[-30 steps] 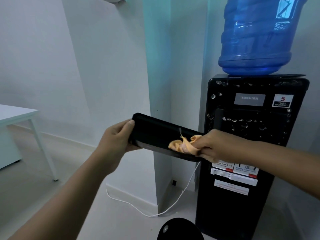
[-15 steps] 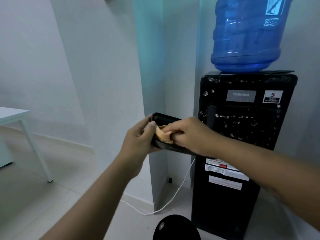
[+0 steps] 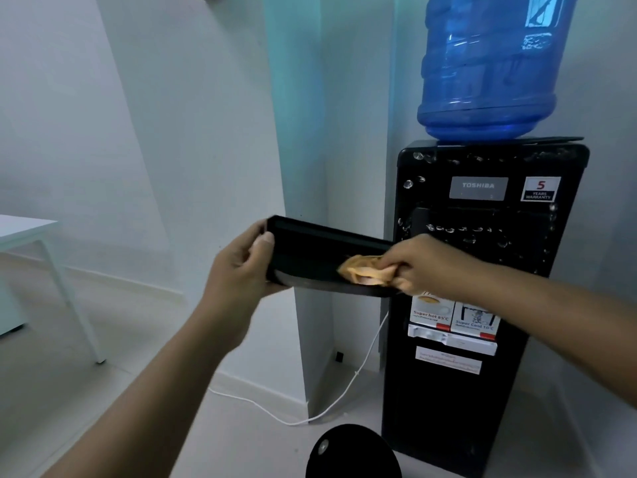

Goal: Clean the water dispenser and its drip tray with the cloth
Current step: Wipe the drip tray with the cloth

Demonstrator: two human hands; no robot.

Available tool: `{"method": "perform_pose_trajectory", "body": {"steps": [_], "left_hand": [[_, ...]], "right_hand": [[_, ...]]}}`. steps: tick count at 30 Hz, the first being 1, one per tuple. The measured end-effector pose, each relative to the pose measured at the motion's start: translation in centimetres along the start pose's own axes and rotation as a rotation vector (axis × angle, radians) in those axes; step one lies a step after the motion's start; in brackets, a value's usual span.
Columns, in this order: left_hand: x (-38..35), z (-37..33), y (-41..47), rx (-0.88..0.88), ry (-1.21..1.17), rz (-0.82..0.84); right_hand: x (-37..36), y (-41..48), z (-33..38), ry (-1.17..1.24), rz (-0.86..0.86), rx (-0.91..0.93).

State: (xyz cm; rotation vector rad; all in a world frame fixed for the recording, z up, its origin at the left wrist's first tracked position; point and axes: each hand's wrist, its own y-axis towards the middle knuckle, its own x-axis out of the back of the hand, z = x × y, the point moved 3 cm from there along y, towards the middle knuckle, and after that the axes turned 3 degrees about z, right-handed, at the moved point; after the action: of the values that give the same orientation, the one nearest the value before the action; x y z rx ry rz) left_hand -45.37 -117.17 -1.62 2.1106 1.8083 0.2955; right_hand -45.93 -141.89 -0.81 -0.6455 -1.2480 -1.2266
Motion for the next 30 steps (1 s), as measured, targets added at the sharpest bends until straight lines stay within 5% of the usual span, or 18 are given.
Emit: {"method": "perform_pose_trajectory", "body": {"steps": [2, 6, 11, 15, 20, 24, 30], "left_hand": [[-0.6, -0.4, 0.0, -0.023, 0.019, 0.023], [-3.8, 0.6, -0.6, 0.014, 0.027, 0.102], [-1.3, 1.0, -0.5, 0.003, 0.033, -0.038], [-1.7, 1.1, -0.3, -0.021, 0.045, -0.044], [-1.5, 1.6, -0.3, -0.005, 0.080, -0.063], [-0.2, 2.3, -0.5, 0.028, 0.080, -0.141], [-3.3, 3.0, -0.9, 0.101, 0.019, -0.055]], "right_hand": [[-0.2, 0.1, -0.7, 0.093, -0.100, -0.078], [-1.7, 0.7, 5.8, 0.410, -0.247, 0.137], [-1.6, -0.9, 1.8, 0.167, -0.165, 0.080], [-3.7, -0.8, 2.9, 0.306, -0.194, 0.019], [-5.3, -1.8, 4.3, 0.291, -0.147, 0.168], [-4.7, -3.0, 0.3, 0.184, -0.082, -0.002], [-5.4, -1.5, 4.7, 0.301, -0.118, 0.166]]}}
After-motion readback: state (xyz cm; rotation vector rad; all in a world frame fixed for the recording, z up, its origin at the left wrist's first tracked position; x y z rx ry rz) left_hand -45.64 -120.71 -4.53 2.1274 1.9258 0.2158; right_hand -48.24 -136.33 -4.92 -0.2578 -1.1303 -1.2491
